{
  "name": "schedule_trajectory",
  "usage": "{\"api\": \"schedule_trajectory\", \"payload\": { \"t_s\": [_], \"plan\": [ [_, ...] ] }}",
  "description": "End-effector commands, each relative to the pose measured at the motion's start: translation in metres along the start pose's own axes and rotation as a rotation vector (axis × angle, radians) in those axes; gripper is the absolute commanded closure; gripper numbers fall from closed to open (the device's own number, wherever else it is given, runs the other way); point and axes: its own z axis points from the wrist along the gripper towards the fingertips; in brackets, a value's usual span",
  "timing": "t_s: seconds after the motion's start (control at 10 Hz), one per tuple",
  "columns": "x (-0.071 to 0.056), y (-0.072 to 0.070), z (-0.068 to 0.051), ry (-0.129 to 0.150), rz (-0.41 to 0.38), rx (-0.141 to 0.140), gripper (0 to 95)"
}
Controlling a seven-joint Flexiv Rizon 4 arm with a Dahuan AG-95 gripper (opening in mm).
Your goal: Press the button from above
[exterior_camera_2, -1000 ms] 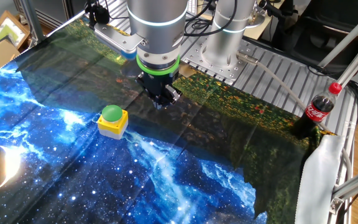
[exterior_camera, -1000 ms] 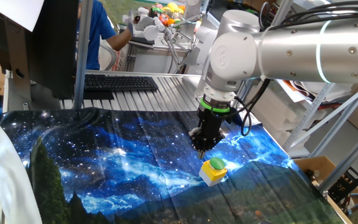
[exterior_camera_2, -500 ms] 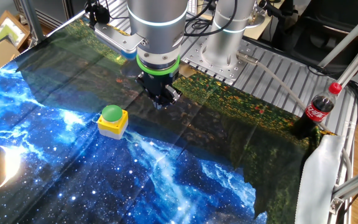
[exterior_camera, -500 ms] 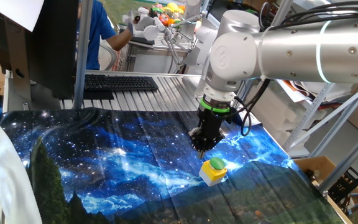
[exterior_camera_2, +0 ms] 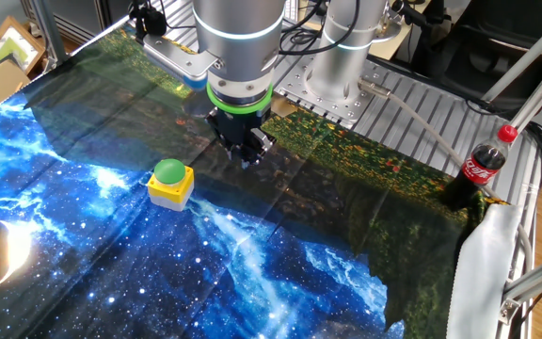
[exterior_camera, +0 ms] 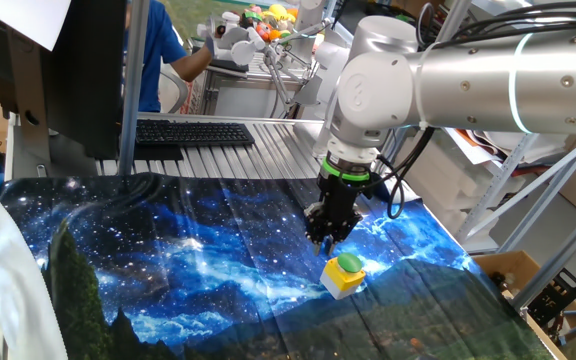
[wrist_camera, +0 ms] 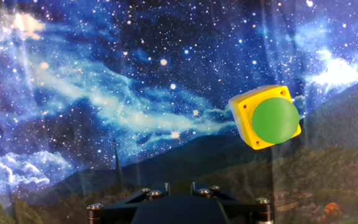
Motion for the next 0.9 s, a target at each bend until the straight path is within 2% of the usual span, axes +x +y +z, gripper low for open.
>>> {"api": "schedule_trajectory", "payload": {
  "t_s": [0.1,0.9],
  "plan": [
    [0.0002,0.0002,-0.0002,0.001,-0.002,0.0,95.0],
    [0.0,0.0002,-0.0001,-0.001,0.015,0.007,95.0]
  ]
}}
